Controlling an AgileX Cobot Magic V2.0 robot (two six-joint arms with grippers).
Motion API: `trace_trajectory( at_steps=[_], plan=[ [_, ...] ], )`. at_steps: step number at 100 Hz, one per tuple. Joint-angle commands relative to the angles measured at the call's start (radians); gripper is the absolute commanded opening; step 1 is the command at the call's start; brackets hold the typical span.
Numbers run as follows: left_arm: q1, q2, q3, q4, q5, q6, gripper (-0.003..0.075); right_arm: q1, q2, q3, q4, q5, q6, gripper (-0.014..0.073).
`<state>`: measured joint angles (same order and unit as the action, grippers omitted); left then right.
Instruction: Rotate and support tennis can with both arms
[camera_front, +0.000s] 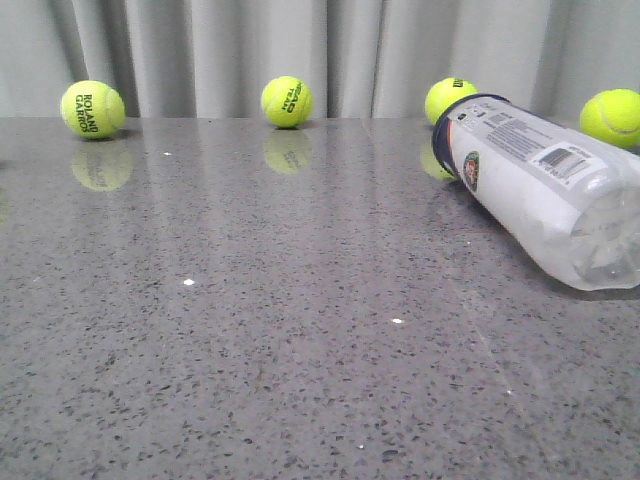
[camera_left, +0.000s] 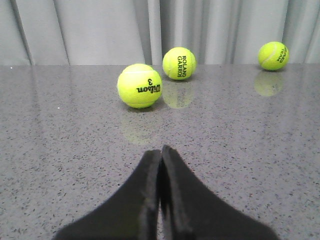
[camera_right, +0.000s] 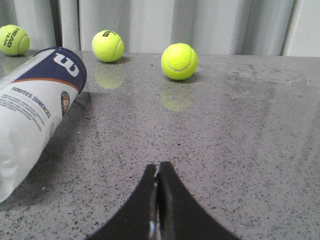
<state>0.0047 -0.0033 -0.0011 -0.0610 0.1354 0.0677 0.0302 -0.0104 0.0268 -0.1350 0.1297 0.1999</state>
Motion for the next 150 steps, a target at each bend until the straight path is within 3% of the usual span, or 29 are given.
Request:
trace_trajectory(
  at_steps=[1, 92, 122, 150],
  plan=[
    [-0.002, -0.034, 0.046, -0.003, -0.077, -0.01, -0.002, -0.006, -0.029, -0.016, -0.002, -0.073, -0.004, -0.0067],
    [-0.002, -0.034, 0.046, -0.003, -0.077, -0.01, -0.002, -0.006, -0.029, -0.016, -0.002, -0.073, -0.004, -0.0067],
    [-0.002, -0.034, 0.046, -0.003, -0.077, -0.01, -0.002, -0.006, -0.029, -0.024, -0.002, -0.2, -0.004, -0.0067],
    [-0.002, -0.034, 0.046, -0.003, -0.077, -0.01, -0.002, -0.004, 0.068, -0.275, -0.002, 0.069, -0.004, -0.0067]
  ],
)
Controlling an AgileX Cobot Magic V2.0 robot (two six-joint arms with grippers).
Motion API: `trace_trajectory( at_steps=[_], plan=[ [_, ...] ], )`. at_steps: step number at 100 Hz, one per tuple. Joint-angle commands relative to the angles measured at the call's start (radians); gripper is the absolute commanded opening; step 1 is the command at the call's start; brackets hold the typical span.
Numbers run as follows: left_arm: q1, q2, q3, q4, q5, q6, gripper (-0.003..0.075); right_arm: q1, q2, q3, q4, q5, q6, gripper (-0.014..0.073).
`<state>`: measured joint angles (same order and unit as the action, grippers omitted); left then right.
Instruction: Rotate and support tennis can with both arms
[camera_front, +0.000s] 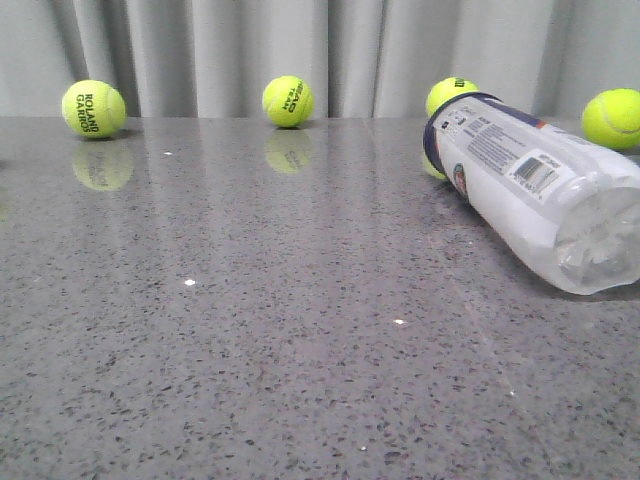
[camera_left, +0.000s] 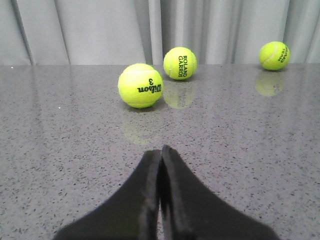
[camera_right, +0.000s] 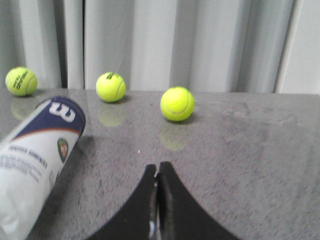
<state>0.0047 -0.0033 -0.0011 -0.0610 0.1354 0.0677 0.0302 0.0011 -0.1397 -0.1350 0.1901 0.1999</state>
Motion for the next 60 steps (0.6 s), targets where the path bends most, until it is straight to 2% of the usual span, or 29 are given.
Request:
trace_trajectory(
  at_steps=[1, 33, 60],
  plan=[
    [-0.002, -0.034, 0.046, -0.003, -0.077, -0.01, -0.002, -0.004, 0.062, -0.116, -0.002, 0.022, -0.004, -0.0067],
    [-0.002, -0.034, 0.046, -0.003, -0.077, -0.01, -0.002, -0.004, 0.343, -0.435, -0.002, 0.249, -0.004, -0.0067],
    [-0.002, -0.034, 0.046, -0.003, -0.077, -0.01, -0.002, -0.004, 0.551, -0.59, -0.002, 0.428, -0.004, -0.0055]
  ],
)
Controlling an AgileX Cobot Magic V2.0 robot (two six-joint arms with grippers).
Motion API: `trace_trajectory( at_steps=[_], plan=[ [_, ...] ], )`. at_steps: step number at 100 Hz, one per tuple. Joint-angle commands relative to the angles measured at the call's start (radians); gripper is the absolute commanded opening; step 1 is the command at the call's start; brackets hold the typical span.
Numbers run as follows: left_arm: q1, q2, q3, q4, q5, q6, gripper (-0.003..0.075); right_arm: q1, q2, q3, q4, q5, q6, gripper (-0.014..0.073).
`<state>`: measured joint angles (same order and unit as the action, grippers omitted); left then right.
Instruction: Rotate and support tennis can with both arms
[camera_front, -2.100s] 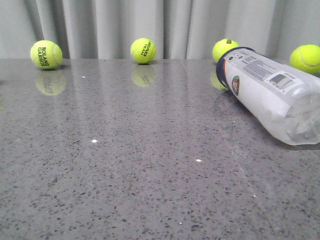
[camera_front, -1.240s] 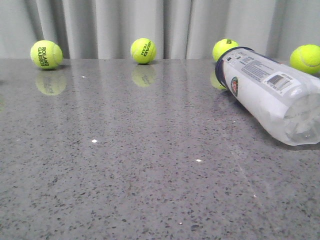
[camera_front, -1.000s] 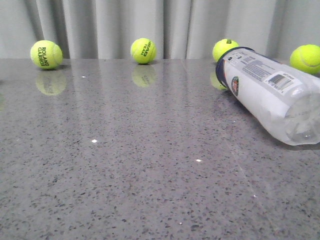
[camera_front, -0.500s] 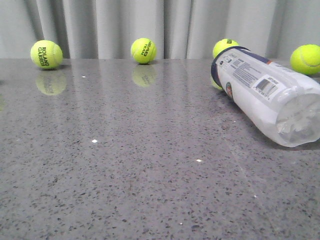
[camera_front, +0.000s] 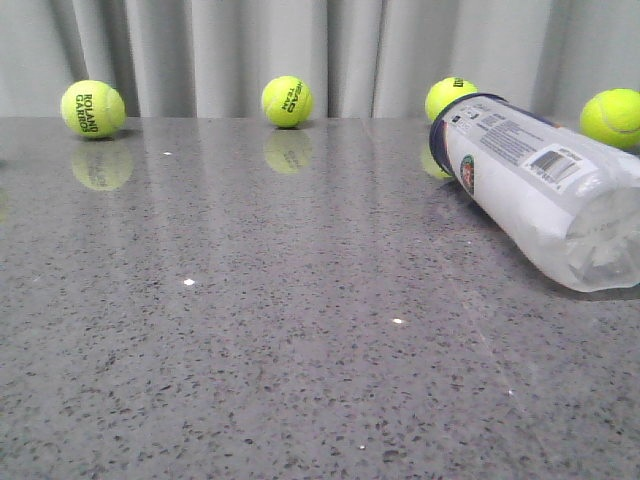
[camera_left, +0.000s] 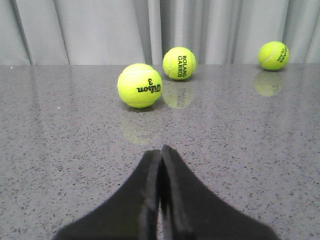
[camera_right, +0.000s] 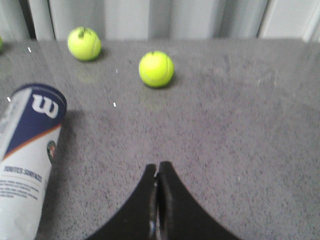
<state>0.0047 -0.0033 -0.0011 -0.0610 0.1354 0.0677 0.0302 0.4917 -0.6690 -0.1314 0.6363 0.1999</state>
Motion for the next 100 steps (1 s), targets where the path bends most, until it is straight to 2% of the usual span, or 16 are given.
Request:
trace_trajectory(
  at_steps=[1, 6, 13, 18, 30, 37, 42, 51, 78, 100],
  plan=[
    [-0.002, -0.034, 0.046, -0.003, -0.077, -0.01, -0.002, -0.004, 0.069, -0.064, -0.005, -0.015, -0.004, -0.0053],
    [-0.002, -0.034, 0.046, -0.003, -0.077, -0.01, -0.002, -0.004, 0.098, -0.075, -0.005, 0.007, -0.004, -0.0013],
    [-0.002, -0.034, 0.046, -0.003, -0.077, -0.01, -0.002, -0.004, 0.133, -0.081, -0.005, 0.023, -0.004, 0.0085],
    [-0.002, -0.034, 0.046, -0.003, -0.077, -0.01, -0.002, -0.004, 0.151, -0.081, -0.005, 0.027, -0.004, 0.0181],
    [-0.002, -0.034, 0.046, -0.003, -0.077, -0.01, -0.002, -0.004, 0.166, -0.081, -0.003, 0.03, -0.004, 0.0474],
    [-0.002, -0.034, 0.046, -0.003, -0.077, -0.01, -0.002, -0.004, 0.166, -0.081, -0.003, 0.03, -0.004, 0.0608],
    [-0.002, -0.034, 0.046, -0.003, -0.077, -0.01, -0.002, -0.004, 0.166, -0.081, -0.001, 0.03, -0.004, 0.0668],
    [-0.002, -0.034, 0.046, -0.003, -0.077, -0.01, -0.002, -0.004, 0.166, -0.081, 0.001, 0.017, -0.004, 0.0644],
    [-0.002, -0.034, 0.046, -0.003, -0.077, -0.01, -0.002, -0.004, 0.166, -0.081, 0.005, 0.033, -0.004, 0.0643],
    [-0.002, -0.034, 0.046, -0.003, -0.077, -0.01, -0.002, -0.004, 0.166, -0.081, 0.094, -0.035, -0.005, 0.0643]
  ],
)
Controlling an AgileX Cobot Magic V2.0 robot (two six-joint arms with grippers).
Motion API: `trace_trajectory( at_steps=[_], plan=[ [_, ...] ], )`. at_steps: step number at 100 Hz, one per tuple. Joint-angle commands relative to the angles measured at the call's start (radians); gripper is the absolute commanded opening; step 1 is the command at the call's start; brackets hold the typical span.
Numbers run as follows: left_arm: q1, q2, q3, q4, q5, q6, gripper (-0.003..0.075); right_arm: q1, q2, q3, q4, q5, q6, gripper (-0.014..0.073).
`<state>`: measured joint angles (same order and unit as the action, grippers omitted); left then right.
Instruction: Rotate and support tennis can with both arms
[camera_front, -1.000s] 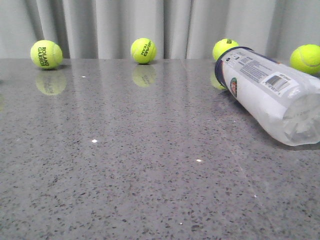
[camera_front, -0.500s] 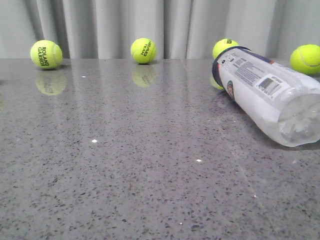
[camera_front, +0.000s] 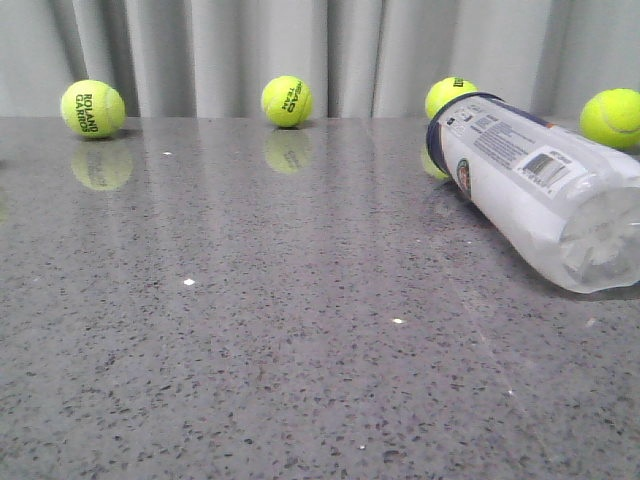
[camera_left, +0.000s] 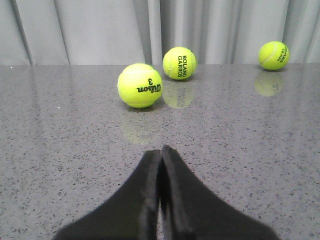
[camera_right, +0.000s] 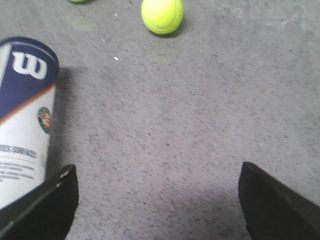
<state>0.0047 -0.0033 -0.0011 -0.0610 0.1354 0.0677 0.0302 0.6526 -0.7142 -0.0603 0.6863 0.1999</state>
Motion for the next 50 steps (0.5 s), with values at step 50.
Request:
trace_trajectory(
  at_steps=[50],
  plan=[
    [-0.002, -0.034, 0.046, -0.003, -0.077, -0.01, -0.002, 0.164, 0.258, -0.295, 0.082, 0.154, -0.01, 0.0646]
  ],
)
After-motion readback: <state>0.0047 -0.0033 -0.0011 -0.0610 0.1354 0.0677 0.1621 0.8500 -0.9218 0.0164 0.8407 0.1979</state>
